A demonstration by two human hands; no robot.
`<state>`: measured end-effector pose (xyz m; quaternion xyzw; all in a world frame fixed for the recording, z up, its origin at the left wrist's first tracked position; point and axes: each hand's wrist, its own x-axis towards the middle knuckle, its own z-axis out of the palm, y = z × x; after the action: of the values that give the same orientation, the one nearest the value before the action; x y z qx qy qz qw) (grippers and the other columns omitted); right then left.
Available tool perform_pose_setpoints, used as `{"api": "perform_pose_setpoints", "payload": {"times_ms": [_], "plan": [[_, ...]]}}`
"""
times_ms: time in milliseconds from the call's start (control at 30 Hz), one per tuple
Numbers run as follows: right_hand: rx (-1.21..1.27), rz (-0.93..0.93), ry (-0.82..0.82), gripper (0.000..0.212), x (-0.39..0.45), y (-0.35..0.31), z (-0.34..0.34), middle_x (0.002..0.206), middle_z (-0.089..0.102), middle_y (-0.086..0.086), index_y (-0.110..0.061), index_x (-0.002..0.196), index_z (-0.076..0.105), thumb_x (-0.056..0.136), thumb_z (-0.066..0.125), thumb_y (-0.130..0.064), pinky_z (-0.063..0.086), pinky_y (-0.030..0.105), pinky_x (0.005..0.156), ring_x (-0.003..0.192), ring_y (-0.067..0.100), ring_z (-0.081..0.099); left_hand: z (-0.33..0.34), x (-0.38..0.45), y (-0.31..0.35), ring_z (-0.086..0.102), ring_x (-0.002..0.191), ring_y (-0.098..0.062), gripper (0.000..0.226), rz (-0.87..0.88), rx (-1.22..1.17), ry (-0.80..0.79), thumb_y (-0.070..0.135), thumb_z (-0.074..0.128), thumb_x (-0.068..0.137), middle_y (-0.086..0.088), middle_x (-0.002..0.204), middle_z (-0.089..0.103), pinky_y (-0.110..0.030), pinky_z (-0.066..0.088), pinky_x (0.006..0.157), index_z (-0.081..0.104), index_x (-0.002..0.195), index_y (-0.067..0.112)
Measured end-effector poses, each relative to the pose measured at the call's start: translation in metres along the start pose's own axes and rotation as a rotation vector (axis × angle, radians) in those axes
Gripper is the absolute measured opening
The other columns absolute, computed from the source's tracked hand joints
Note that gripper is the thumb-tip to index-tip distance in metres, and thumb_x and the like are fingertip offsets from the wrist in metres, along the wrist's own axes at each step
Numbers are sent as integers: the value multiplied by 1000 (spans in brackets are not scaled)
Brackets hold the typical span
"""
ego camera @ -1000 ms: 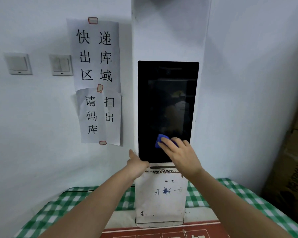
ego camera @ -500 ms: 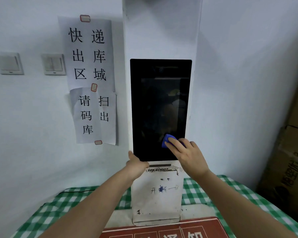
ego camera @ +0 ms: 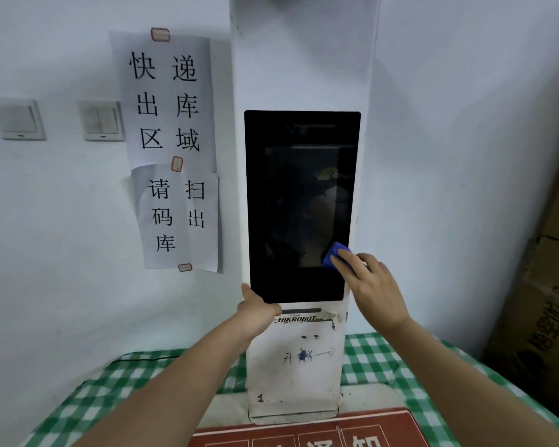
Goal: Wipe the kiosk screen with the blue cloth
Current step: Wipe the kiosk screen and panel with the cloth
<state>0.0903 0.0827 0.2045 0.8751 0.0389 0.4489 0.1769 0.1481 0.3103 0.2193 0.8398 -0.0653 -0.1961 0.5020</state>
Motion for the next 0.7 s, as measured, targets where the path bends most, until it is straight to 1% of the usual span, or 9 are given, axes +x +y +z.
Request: {"api": "perform_pose_setpoints", "payload": {"times_ms": [33,100,133,200,400,467,533,600,700], "plan": [[7,17,0,60,-4,-3,3,125,57,10,-5,123,60,69,42,13,52,37,63,88,27,47,0,0,0,36,135,-30,94,-1,-4,-1,14,53,89,-10,152,27,-42,37,110,-18,150,19],[49,34,-41,72,-12,-9,5,124,57,10,-5,123,61,55,61,21,53,37,63,86,27,48,1,-1,1,35,135,-30,94,1,-6,-8,14,53,89,-10,152,27,-42,37,110,-18,150,19],[64,46,-51,76,-13,-10,4,124,57,10,-5,122,61,50,65,22,53,36,62,86,27,48,0,-2,1,35,135,-29,94,3,-4,-12,14,53,89,-10,152,27,-42,37,110,-18,150,19],[97,101,-27,77,-8,-11,5,124,57,9,-4,123,61,51,67,23,53,37,64,88,27,47,-2,-3,1,36,134,-28,93,5,2,-18,15,52,89,-9,151,29,-41,37,110,-18,150,19],[190,380,120,68,18,-49,11,126,55,15,-1,129,56,65,65,20,51,38,82,91,28,46,-6,-6,2,39,133,-27,91,4,23,-38,15,51,91,-10,151,31,-37,40,108,-17,151,18],[203,339,118,69,29,-66,11,128,51,15,-1,131,53,65,64,18,50,38,84,91,28,45,-7,-6,3,41,132,-27,91,3,18,-47,16,53,90,-10,150,33,-36,41,106,-14,151,18],[202,228,83,71,42,-82,11,130,48,12,-1,131,53,63,64,15,51,37,80,93,27,45,-9,-5,2,47,124,-25,88,9,8,-48,16,55,87,-9,143,42,-35,46,95,-5,152,19],[202,131,41,76,55,-97,9,130,50,10,-3,130,54,57,69,11,53,36,75,94,27,46,-11,-6,2,53,106,-21,79,21,-8,-45,13,54,86,-7,129,51,-33,45,80,7,149,17],[174,1,-16,80,72,-112,4,130,44,6,-8,129,54,53,75,3,51,32,71,94,26,50,-14,-9,1,48,79,-11,63,34,-14,-52,9,51,86,-4,111,51,-28,41,69,21,141,17]]}}
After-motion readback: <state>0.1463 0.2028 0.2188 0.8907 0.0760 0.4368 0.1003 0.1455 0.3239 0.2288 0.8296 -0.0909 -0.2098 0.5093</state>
